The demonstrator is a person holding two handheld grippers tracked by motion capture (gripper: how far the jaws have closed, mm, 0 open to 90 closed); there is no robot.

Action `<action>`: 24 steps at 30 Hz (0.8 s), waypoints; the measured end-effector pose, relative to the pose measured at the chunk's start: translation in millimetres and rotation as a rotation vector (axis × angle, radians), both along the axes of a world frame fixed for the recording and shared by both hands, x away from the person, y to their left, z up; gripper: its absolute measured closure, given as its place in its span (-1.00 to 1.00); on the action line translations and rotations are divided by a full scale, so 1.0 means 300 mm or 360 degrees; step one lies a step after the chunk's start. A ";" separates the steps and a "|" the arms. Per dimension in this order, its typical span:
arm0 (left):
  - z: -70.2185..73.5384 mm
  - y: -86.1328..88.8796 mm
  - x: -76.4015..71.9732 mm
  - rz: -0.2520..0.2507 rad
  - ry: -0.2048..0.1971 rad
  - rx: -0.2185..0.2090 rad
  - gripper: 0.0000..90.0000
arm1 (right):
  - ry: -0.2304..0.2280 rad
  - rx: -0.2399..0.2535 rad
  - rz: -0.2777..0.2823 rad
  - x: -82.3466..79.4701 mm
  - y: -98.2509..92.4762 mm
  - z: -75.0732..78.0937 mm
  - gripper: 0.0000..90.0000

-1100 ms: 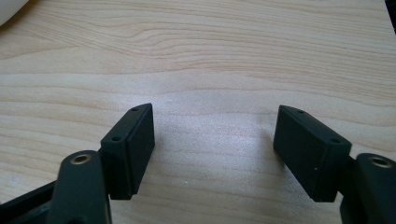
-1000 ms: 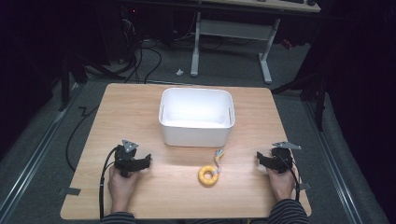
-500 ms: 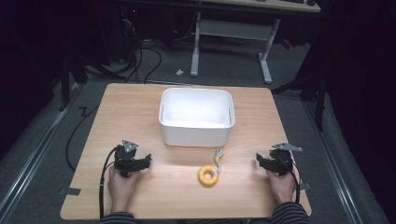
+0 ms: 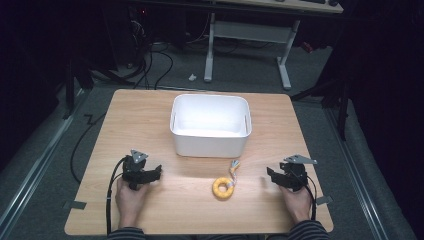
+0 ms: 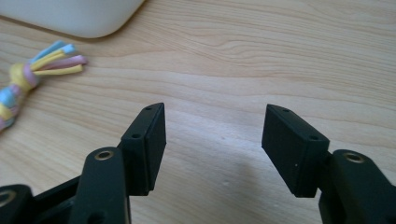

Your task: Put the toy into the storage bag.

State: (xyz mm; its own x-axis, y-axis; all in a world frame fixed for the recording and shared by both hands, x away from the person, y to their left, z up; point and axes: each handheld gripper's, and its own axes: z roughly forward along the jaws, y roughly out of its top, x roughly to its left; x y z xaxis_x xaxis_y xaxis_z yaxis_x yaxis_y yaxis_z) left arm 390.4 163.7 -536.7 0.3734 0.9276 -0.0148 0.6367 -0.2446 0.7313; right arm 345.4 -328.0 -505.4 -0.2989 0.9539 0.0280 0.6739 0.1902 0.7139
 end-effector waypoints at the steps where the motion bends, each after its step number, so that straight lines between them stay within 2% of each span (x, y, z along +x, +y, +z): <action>1: 0.000 0.000 0.000 0.0000 0.0000 0.0000 -0.59 | -0.0002 0.0001 0.0009 -0.001 0.004 0.002 -0.08; 14: 0.000 0.000 0.000 0.0000 0.0000 0.0000 -0.59 | -0.0014 0.0034 0.0118 -0.027 0.050 0.040 -0.07; 16: 0.000 0.000 0.000 0.0000 0.0000 0.0000 -0.59 | 0.0007 0.0053 0.0132 -0.032 0.061 0.045 -0.05; 19: 0.000 0.000 0.000 0.0000 -0.0001 0.0000 -0.59 | 0.0027 0.0039 0.0174 -0.035 0.074 0.049 -0.04; 24: 0.000 0.000 0.000 0.0000 0.0000 0.0000 -0.59 | 0.0023 0.0049 0.0231 -0.052 0.102 0.066 -0.03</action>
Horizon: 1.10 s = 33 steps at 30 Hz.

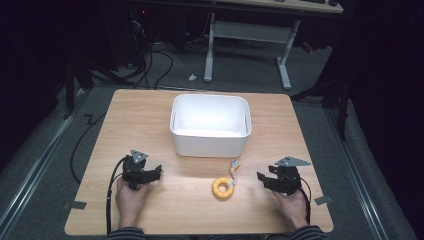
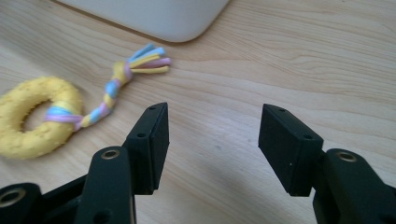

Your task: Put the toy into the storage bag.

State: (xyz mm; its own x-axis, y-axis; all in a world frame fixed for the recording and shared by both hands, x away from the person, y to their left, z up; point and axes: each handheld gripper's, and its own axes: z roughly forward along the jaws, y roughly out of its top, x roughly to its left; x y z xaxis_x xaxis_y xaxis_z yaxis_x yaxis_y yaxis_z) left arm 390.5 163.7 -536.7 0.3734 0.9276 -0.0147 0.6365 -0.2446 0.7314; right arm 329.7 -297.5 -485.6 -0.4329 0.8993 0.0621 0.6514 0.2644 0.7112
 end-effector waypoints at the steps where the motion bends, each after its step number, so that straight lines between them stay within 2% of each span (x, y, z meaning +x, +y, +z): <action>1: 0.000 0.000 0.000 0.0000 0.0000 0.0000 -0.59 | -0.0016 -0.0002 0.0019 -0.004 0.005 0.004 -0.02; 5: 0.000 0.000 0.000 0.0001 0.0000 0.0001 -0.59 | -0.0011 0.0023 0.0057 -0.015 0.027 0.015 0.00; 10: 0.000 0.000 0.000 0.0001 0.0000 0.0001 -0.59 | -0.0006 0.0008 0.0114 -0.018 0.047 0.018 0.00; 14: 0.000 0.000 0.000 0.0001 -0.0001 0.0001 -0.59 | 0.0026 0.0013 0.0178 -0.011 0.080 0.019 0.00; 18: 0.000 0.000 0.000 0.0002 0.0000 0.0000 -0.59 | 0.0053 -0.0029 0.0260 -0.007 0.121 0.015 0.00; 33: 0.000 0.000 0.000 0.0002 0.0000 0.0000 -0.59 | 0.0098 -0.0060 0.0446 0.025 0.252 -0.006 0.11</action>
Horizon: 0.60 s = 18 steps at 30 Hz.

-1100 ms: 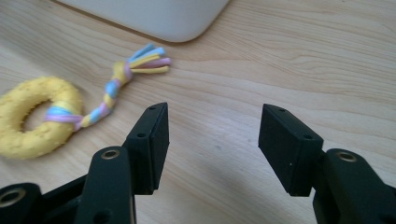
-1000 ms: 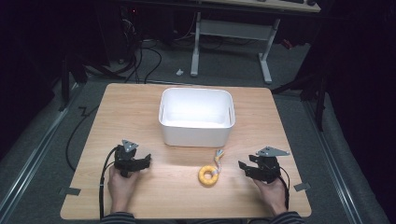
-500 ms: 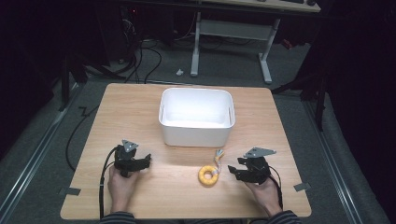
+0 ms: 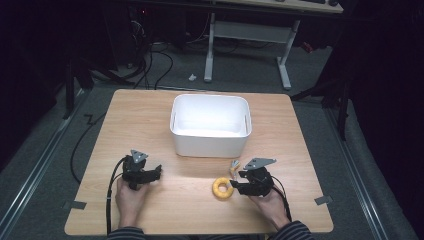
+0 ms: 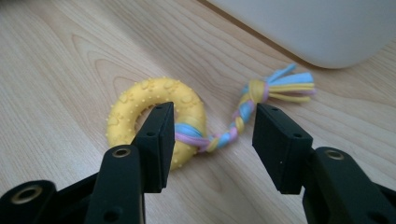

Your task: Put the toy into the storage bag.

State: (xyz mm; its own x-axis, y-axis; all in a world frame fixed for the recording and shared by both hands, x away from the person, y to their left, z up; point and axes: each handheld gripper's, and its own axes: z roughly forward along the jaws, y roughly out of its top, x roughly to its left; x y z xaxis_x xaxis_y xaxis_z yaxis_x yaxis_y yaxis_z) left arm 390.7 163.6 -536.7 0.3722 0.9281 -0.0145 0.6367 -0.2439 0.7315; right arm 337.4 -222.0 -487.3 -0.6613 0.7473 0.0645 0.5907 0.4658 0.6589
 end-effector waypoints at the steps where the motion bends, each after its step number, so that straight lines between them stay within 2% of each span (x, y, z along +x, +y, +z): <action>1: 0.000 0.000 0.000 0.0000 0.0000 0.0000 -0.59 | 0.0007 -0.0004 0.0014 0.002 0.007 0.000 0.13; 10: 0.000 0.000 0.000 0.0000 0.0000 0.0000 -0.59 | 0.0014 -0.0108 0.0109 0.035 0.073 0.002 0.19; 18: 0.000 0.000 0.000 0.0001 0.0000 0.0001 -0.59 | 0.0071 -0.0218 0.0173 0.059 0.114 -0.020 0.18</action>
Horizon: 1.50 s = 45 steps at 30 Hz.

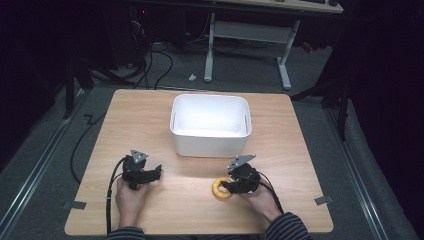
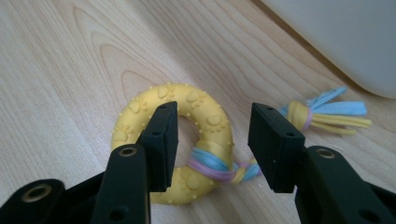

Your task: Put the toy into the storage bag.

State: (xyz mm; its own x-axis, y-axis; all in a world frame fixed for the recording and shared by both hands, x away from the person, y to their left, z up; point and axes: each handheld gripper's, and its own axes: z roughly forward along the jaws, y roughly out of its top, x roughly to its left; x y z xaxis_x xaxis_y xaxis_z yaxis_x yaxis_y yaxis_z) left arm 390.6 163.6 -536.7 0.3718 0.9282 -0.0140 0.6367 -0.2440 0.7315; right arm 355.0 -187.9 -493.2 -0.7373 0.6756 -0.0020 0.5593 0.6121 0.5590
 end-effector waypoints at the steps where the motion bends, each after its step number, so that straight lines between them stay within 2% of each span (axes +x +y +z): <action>1: 0.000 0.000 0.000 -0.0001 0.0000 0.0001 -0.59 | 0.0003 -0.0005 0.0001 0.001 0.002 -0.001 0.17; 8: 0.000 0.000 0.000 0.0000 0.0000 0.0000 -0.59 | 0.0017 -0.0073 0.0029 0.010 0.018 -0.014 0.17; 13: 0.000 0.000 0.000 0.0000 0.0000 0.0000 -0.59 | 0.0033 -0.0081 0.0035 0.014 0.019 -0.019 0.17; 17: 0.000 0.000 0.000 -0.0001 0.0000 0.0001 -0.59 | 0.0053 -0.0116 0.0067 0.017 0.026 -0.034 0.17; 22: 0.000 0.000 0.000 -0.0001 0.0000 0.0003 -0.59 | 0.0094 -0.0085 0.0082 0.027 0.021 -0.040 0.28; 28: 0.000 -0.001 0.000 -0.0001 0.0000 0.0002 -0.59 | 0.0061 -0.0118 0.0099 0.019 0.019 -0.039 0.42; 35: 0.000 -0.001 0.000 -0.0001 0.0000 0.0003 -0.59 | 0.0013 -0.0124 0.0112 0.009 0.018 -0.042 0.45; 43: 0.000 0.000 0.000 -0.0001 0.0000 0.0003 -0.59 | 0.0022 -0.0108 0.0112 0.012 0.016 -0.039 0.45; 45: 0.000 -0.001 0.000 -0.0001 0.0000 0.0002 -0.59 | 0.0035 -0.0081 0.0101 0.009 0.011 -0.032 0.45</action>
State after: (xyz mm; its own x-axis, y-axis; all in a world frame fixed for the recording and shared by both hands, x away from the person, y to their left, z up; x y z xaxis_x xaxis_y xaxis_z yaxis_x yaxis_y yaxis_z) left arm 390.6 163.4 -536.7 0.3721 0.9281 -0.0126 0.6366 -0.2453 0.7312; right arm 357.7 -184.8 -503.0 -0.7790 0.6268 -0.0186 0.5302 0.6742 0.5141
